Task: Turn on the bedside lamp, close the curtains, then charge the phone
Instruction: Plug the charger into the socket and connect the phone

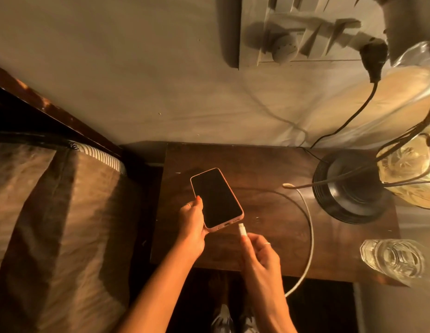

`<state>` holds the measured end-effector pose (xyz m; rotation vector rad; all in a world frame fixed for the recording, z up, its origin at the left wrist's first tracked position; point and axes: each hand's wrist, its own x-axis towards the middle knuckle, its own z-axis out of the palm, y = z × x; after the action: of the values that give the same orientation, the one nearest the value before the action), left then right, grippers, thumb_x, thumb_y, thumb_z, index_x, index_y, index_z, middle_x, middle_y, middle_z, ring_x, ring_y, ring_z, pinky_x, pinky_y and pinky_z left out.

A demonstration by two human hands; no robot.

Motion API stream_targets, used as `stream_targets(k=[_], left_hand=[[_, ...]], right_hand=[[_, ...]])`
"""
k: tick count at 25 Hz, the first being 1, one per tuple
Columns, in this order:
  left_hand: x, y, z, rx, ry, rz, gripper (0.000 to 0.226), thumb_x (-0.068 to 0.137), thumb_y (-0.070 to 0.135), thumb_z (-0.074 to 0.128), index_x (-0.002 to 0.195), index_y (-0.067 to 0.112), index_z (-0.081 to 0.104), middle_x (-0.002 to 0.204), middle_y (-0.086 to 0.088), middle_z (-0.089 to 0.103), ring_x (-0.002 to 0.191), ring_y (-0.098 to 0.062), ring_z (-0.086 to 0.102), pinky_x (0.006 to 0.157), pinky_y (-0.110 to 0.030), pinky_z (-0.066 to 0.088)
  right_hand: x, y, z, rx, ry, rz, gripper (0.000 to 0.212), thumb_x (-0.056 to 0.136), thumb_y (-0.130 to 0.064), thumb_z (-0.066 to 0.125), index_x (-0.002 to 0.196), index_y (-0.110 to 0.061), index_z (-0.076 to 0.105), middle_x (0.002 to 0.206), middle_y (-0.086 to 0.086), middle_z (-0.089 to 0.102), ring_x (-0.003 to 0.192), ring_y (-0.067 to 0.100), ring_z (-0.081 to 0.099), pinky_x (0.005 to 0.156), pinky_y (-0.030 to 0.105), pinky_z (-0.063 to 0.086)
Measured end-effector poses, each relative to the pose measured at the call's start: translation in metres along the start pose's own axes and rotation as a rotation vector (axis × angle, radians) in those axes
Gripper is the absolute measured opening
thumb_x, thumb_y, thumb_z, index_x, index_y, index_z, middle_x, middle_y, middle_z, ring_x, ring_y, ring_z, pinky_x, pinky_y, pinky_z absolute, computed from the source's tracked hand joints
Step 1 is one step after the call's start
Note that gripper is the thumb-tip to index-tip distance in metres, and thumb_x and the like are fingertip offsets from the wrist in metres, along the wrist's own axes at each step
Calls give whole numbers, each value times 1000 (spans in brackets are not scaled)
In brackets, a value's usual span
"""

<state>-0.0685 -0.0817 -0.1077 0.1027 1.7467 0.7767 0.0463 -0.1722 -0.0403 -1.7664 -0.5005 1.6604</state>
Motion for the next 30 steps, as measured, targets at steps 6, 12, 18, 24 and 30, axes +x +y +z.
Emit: stream_targets(k=[6, 12, 18, 24, 30], left_hand=[[-14, 0, 13, 31, -37, -25, 21, 97, 26, 41, 112, 17, 53, 87, -3, 61, 78, -19, 60, 55, -31, 51], [-19, -4, 20, 17, -55, -95, 23, 97, 23, 43, 113, 12, 54, 96, -11, 61, 89, -26, 61, 61, -37, 54], [-20, -4, 20, 50, -64, -103, 18, 97, 25, 43, 109, 16, 52, 90, -8, 60, 85, -26, 61, 58, -36, 51], [-13, -5, 21, 237, -67, 36, 18, 95, 32, 45, 89, 19, 57, 107, -17, 64, 101, -34, 63, 80, -50, 56], [-12, -21, 22, 399, -48, 131, 29, 95, 36, 43, 81, 15, 59, 88, -12, 64, 83, -26, 63, 77, -43, 56]], right_hand=[[-8, -2, 8, -2, 53, 41, 20, 91, -35, 52, 90, -18, 62, 96, 26, 66, 96, 44, 61, 86, 62, 48], [-6, -4, 8, 22, 87, -48, 20, 92, -33, 51, 90, -15, 61, 96, 30, 66, 93, 50, 60, 82, 65, 48], [-10, 1, 9, -6, 136, -52, 16, 93, -30, 50, 88, -18, 61, 90, 19, 68, 89, 39, 62, 79, 54, 51], [-3, 2, 10, -54, 152, -13, 19, 92, -32, 51, 86, -17, 61, 88, 18, 71, 85, 35, 66, 78, 52, 53], [8, 14, -1, -63, 172, 56, 23, 90, -32, 54, 84, -12, 63, 88, 20, 71, 86, 34, 67, 83, 52, 53]])
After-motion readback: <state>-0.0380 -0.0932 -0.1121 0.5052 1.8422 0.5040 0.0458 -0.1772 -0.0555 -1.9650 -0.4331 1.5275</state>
